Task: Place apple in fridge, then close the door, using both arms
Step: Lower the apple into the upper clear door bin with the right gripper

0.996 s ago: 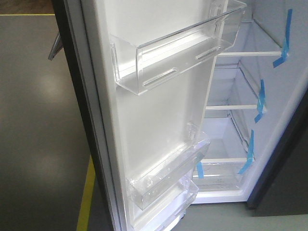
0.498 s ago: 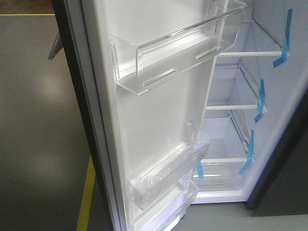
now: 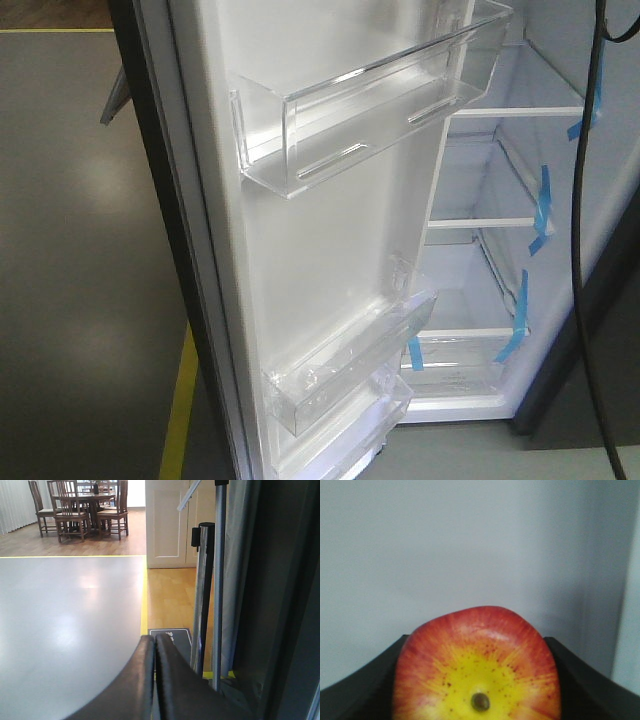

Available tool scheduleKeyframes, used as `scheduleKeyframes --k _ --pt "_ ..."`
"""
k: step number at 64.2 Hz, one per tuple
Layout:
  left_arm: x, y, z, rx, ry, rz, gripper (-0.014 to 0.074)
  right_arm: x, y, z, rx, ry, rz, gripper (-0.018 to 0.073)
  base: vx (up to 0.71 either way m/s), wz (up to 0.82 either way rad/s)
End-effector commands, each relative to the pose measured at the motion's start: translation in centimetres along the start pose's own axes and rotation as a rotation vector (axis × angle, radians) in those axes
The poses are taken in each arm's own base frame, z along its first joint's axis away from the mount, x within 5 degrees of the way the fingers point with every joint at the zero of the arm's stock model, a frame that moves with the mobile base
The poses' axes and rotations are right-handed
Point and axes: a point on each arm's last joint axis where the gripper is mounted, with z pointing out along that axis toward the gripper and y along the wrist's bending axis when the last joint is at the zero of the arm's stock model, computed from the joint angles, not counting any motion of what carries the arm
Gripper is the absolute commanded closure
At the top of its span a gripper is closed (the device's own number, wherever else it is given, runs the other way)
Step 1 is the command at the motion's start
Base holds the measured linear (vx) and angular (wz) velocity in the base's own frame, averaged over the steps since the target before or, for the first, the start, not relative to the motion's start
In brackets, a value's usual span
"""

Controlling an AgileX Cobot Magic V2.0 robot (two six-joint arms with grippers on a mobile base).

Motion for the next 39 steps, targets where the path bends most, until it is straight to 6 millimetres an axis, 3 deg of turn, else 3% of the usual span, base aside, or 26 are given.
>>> scheduleKeyframes --k 1,20,39 --pt "0.29 -0.18 0.07 0.025 -0.054 -0.001 0.0602 -2.39 1.44 -1.36 -0.018 -0.101 -0.016 0.0456 0.0 0.0" --pt "0.29 -0.18 0.07 0.025 -0.054 -0.001 0.0602 -1.81 1.26 -0.93 -0.045 -0.073 -0.026 0.0347 0.0 0.0" --pt "0.29 -0.18 0.07 0.025 -0.054 -0.001 0.0602 -1.75 1.19 -0.88 -0.045 -0.07 -0.025 0.0012 0.0 0.0"
